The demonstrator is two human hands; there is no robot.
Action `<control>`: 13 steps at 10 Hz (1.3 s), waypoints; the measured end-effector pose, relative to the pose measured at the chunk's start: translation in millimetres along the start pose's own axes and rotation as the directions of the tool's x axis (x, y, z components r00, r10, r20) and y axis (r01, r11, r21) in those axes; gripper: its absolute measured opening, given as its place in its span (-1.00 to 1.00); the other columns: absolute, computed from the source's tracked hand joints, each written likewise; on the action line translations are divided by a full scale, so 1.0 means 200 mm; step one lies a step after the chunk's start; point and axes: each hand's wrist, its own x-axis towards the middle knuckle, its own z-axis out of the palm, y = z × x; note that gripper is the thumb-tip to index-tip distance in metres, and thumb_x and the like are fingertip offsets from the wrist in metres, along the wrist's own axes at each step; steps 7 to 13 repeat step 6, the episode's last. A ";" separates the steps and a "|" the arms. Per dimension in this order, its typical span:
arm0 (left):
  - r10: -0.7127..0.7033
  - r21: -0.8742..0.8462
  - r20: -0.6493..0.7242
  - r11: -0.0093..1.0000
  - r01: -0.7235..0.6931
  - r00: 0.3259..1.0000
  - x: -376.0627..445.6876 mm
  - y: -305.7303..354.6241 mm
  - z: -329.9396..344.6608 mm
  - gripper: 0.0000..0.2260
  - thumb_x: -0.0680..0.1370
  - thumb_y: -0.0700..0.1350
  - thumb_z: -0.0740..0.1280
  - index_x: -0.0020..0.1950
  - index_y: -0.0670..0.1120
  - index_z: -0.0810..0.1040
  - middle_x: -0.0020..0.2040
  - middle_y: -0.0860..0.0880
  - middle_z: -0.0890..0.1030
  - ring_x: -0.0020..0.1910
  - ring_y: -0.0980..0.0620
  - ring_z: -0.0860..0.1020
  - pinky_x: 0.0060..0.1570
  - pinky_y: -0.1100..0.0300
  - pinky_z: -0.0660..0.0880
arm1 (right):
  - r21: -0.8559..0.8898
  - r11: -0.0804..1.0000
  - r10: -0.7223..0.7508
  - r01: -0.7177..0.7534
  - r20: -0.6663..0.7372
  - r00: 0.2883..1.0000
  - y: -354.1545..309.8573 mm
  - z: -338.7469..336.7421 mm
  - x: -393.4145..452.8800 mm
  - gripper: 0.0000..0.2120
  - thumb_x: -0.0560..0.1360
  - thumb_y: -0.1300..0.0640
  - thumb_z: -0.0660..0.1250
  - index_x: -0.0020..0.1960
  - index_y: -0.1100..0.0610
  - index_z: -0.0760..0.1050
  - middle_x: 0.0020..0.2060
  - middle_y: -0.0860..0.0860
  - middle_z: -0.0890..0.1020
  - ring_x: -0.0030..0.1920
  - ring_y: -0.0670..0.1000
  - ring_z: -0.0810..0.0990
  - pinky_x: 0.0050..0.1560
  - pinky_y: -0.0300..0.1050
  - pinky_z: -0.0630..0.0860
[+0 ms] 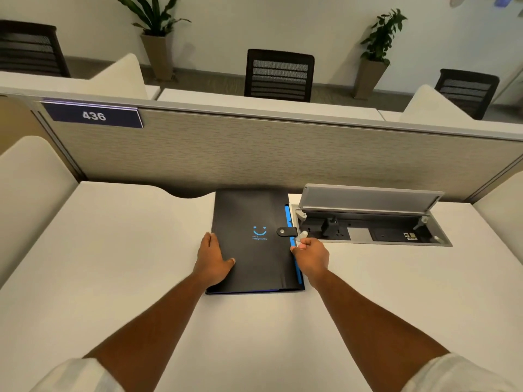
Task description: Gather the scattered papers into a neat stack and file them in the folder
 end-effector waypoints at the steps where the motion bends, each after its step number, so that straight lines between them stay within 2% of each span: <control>1: -0.019 -0.009 -0.003 1.000 0.019 1.000 -0.09 -0.01 0.01 -0.20 0.50 0.01 0.43 0.57 -0.19 0.05 0.57 -0.13 0.10 0.52 -0.12 0.16 0.47 0.00 0.22 | 0.018 0.999 0.030 -0.031 0.024 0.999 0.01 -0.05 -0.07 -0.62 0.55 0.07 0.46 0.32 0.17 0.51 0.15 0.11 0.65 0.09 0.08 0.60 0.17 -0.04 0.60; 3: 0.015 0.014 0.006 1.000 -0.015 1.000 -0.37 -0.06 0.05 -0.28 0.49 -0.01 0.43 0.52 -0.19 0.17 0.51 -0.15 0.22 0.44 -0.15 0.30 0.41 -0.04 0.32 | -0.009 0.998 0.058 -0.057 0.095 0.994 0.11 -0.15 -0.27 -0.61 0.55 0.10 0.46 0.33 0.19 0.51 0.19 0.12 0.63 0.14 0.09 0.60 0.19 -0.06 0.59; 4: -0.003 0.070 0.034 0.998 0.001 0.999 -0.51 -0.05 0.05 -0.33 0.51 0.02 0.40 0.50 -0.19 0.21 0.50 -0.17 0.25 0.43 -0.16 0.31 0.40 -0.05 0.32 | -0.040 0.998 0.048 -0.042 0.159 0.986 0.15 -0.24 -0.37 -0.57 0.55 0.10 0.45 0.37 0.18 0.48 0.27 0.11 0.60 0.22 0.10 0.57 0.16 -0.12 0.51; 5: -0.011 0.154 0.010 0.988 0.009 1.000 -0.62 -0.03 0.08 -0.33 0.53 0.07 0.36 0.51 -0.19 0.19 0.53 -0.16 0.19 0.46 -0.16 0.27 0.43 -0.02 0.27 | -0.079 0.997 0.014 0.005 0.241 0.970 0.20 -0.31 -0.43 -0.53 0.56 0.06 0.44 0.42 0.17 0.45 0.33 0.11 0.56 0.31 0.11 0.54 0.22 -0.10 0.48; 6: -0.011 0.257 0.061 0.967 -0.005 0.998 -0.75 0.03 0.12 -0.28 0.57 0.12 0.29 0.57 -0.19 0.05 0.59 -0.16 0.02 0.55 -0.14 0.09 0.49 0.01 0.10 | -0.099 0.993 -0.034 0.067 0.300 0.953 0.25 -0.40 -0.49 -0.50 0.58 0.01 0.42 0.44 0.16 0.42 0.36 0.10 0.54 0.33 0.10 0.53 0.24 -0.09 0.46; 13: -0.011 0.257 0.061 0.967 -0.005 0.998 -0.75 0.03 0.12 -0.28 0.57 0.12 0.29 0.57 -0.19 0.05 0.59 -0.16 0.02 0.55 -0.14 0.09 0.49 0.01 0.10 | -0.099 0.993 -0.034 0.067 0.300 0.953 0.25 -0.40 -0.49 -0.50 0.58 0.01 0.42 0.44 0.16 0.42 0.36 0.10 0.54 0.33 0.10 0.53 0.24 -0.09 0.46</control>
